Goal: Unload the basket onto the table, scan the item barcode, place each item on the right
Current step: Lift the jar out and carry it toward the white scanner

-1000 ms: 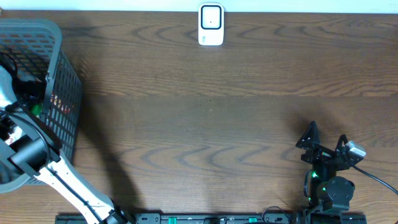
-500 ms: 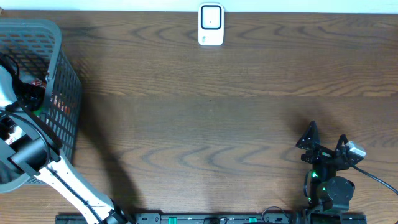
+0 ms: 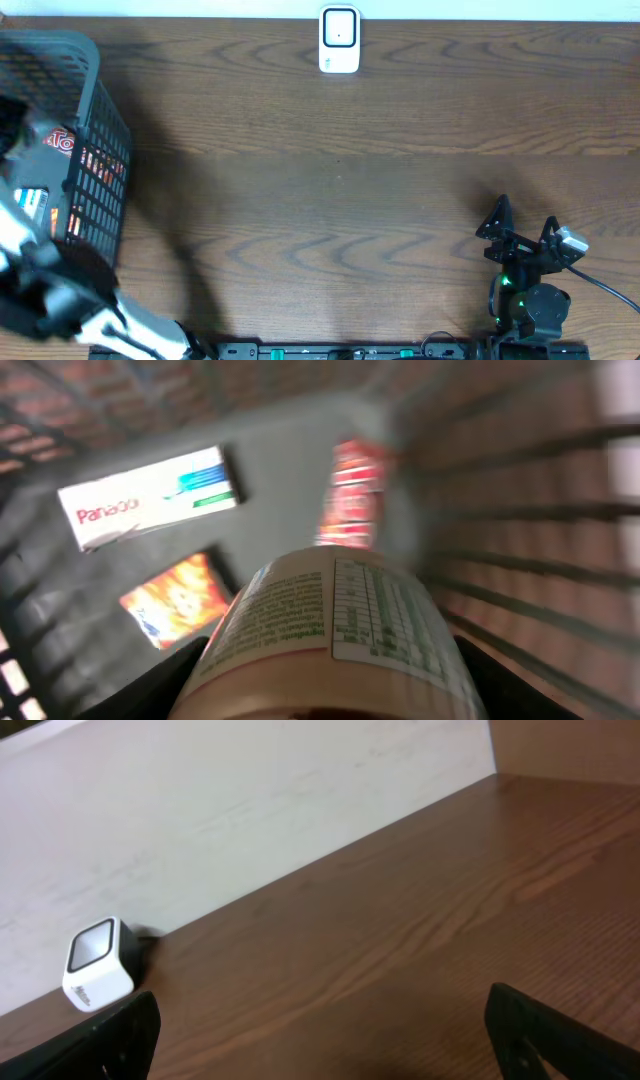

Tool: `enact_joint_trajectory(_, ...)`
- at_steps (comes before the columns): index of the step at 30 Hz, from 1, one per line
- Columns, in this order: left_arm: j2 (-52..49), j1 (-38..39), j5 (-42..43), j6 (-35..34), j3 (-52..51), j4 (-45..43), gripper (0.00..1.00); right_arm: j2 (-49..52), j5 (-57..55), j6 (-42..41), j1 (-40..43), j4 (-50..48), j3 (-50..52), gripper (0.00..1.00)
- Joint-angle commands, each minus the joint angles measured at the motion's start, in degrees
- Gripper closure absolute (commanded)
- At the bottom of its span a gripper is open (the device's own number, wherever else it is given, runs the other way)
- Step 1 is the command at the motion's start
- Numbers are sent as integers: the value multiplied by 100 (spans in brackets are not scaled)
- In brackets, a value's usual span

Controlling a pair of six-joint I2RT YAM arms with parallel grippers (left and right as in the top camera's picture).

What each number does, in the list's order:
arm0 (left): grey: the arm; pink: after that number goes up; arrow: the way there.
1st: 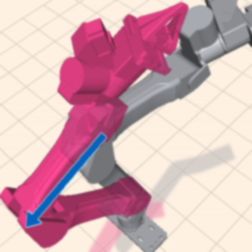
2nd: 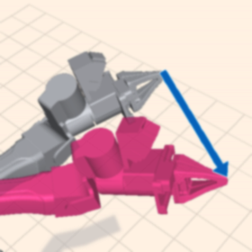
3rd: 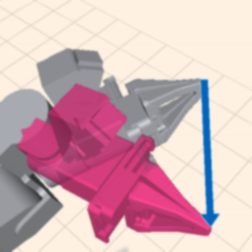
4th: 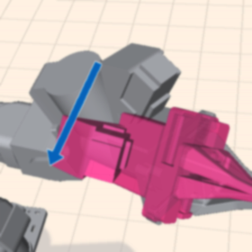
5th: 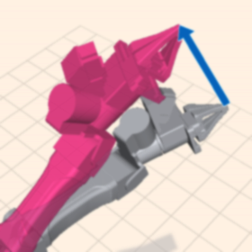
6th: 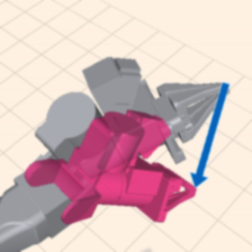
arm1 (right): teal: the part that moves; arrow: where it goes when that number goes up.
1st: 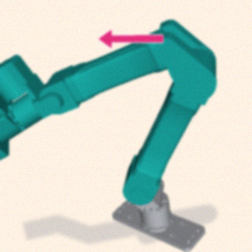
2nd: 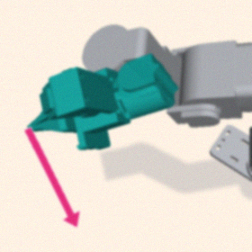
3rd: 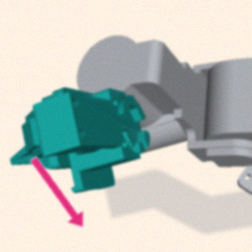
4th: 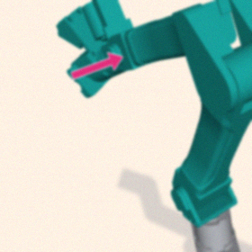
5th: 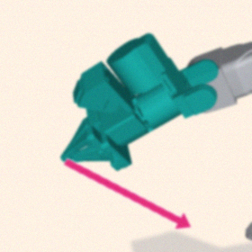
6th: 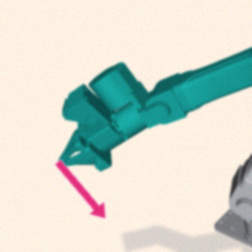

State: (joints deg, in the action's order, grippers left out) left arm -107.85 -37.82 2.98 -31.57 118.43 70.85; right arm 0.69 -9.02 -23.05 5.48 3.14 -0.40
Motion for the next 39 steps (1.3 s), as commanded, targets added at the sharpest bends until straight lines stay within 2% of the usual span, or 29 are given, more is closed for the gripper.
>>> enact_joint_trajectory(1,852,0,1200,-164,162,-55,39,-37,-57,-50,-44,9,9,1)
enact_joint_trajectory(6,1620,262,2874,-516,162,-413,40,-37,-57,-50,-44,9,9,1)
enact_joint_trajectory(10,1906,1047,3418,-754,162,-651,39,-37,-57,-50,-44,9,9,1)
enact_joint_trajectory(15,1794,2778,3126,-743,136,-713,39,-37,-57,-50,-44,9,9,1)
enact_joint_trajectory(21,1259,4758,1862,-280,-20,-654,38,-37,-55,-50,-44,9,9,1)
enact_joint_trajectory(27,184,6168,857,247,-46,-428,38,-37,-57,-50,-44,9,9,1)
enact_joint_trajectory(32,-750,6695,658,485,-46,-428,39,-37,-57,-50,-44,9,9,1)
enact_joint_trajectory(39,-1950,6889,369,-90,-46,-424,39,-37,-57,-50,-44,9,9,1)
